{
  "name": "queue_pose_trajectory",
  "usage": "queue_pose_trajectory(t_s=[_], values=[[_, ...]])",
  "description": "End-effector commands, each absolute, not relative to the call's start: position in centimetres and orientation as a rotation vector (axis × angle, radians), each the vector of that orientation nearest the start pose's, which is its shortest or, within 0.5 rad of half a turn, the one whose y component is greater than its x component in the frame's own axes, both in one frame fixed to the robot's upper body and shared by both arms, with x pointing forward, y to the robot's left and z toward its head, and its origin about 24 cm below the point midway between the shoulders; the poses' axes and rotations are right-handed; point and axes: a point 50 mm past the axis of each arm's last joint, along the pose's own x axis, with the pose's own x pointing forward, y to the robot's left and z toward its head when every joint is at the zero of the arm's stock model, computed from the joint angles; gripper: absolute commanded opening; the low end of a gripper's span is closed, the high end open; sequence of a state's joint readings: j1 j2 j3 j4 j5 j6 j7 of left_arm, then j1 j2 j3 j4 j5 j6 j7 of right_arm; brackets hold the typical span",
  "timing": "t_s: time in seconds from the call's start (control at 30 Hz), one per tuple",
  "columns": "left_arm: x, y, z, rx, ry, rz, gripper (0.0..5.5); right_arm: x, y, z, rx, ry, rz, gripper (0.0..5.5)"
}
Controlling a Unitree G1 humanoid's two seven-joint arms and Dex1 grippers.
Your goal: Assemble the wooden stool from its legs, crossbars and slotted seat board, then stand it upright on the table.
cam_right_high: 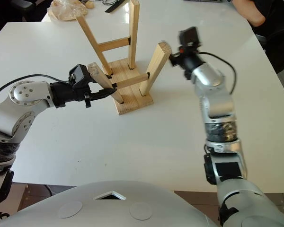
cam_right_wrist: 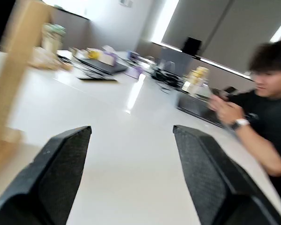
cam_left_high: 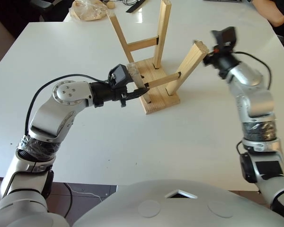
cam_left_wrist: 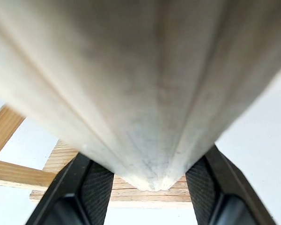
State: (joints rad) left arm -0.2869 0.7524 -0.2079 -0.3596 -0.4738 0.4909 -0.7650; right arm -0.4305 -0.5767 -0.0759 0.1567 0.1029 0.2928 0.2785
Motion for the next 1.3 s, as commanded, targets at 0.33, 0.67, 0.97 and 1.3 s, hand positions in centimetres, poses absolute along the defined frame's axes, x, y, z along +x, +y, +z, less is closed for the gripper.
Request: queue_pose_trajectory(t_s=[0.33,0.67,0.97,1.3], values=[[25.1,15.9,10.4,0.297,0.406,-1.077,2.04,24.0,-1.6,21.1,0.537,-0.059,1.172,3.22],[23.7,14.6,12.6,0.178,0.316,-1.164,2.04,29.0,-10.8,14.4,0.048,0.151,0.671,3.22],[23.0,12.0,16.6,0.079,0.089,-1.247,3.65,30.1,-15.0,11.2,0.001,0.155,0.442,3.22],[22.2,7.2,14.7,-0.062,0.103,-1.266,5.20,32.3,-17.5,12.9,0.108,0.004,0.260,3.22]])
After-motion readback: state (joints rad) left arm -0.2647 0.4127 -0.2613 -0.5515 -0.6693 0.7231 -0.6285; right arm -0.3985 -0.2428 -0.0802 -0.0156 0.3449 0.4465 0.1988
